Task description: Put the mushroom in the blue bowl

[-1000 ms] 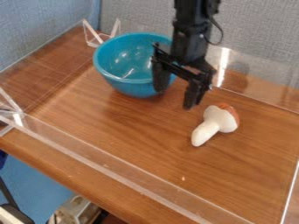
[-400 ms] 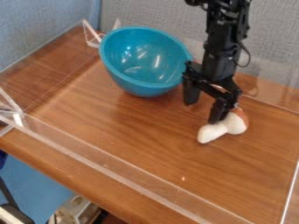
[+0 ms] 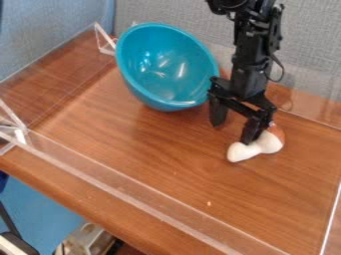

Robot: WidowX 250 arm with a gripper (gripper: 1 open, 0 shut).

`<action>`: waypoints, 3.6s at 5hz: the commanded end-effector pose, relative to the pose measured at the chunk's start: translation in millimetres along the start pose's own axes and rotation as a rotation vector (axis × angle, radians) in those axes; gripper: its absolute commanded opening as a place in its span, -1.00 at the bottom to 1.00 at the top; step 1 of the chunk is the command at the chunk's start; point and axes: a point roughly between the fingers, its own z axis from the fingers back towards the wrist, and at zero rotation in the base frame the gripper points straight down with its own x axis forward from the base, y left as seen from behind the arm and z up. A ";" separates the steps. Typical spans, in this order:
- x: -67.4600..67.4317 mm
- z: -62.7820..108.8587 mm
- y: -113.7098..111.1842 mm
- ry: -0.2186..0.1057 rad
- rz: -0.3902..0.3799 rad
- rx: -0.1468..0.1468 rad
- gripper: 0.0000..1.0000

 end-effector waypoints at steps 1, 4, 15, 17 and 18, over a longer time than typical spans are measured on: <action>3.8 -8.6 -14.4 -0.031 0.045 -0.001 1.00; 11.4 -15.4 -39.1 -0.052 0.025 -0.009 1.00; 47.3 66.1 9.9 -0.122 -0.084 -0.004 1.00; 55.4 63.7 -3.6 -0.123 -0.073 -0.005 1.00; 60.6 54.3 -2.9 -0.113 -0.076 -0.009 1.00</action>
